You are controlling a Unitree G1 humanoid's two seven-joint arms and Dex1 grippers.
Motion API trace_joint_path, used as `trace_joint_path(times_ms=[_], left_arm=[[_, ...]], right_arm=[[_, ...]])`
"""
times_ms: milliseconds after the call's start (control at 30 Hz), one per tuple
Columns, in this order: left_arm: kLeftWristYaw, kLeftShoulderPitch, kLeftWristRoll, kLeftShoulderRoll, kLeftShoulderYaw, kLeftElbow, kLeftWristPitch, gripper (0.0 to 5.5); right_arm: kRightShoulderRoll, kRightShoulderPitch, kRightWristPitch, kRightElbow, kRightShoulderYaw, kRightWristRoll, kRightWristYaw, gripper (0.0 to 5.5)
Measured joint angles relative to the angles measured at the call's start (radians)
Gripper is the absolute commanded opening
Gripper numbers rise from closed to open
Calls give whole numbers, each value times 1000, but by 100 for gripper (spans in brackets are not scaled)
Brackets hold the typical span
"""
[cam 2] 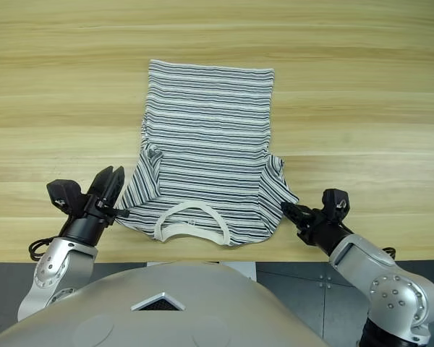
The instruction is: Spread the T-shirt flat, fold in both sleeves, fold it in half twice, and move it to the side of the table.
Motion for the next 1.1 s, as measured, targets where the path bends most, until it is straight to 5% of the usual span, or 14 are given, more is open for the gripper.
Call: trace_joint_path(times_ms=[267, 533, 1100], left_arm=[[0, 13, 0, 1, 12, -7, -6, 130], [0, 20, 0, 8, 20, -11, -8, 130], [0, 20, 0, 8, 18, -20, -8, 130]], right_arm=[[75, -38, -47, 7, 56, -42, -41, 177], [101, -49, -64, 16, 87, -60, -48, 13], [23, -240, -159, 131, 66, -268, -14, 13]])
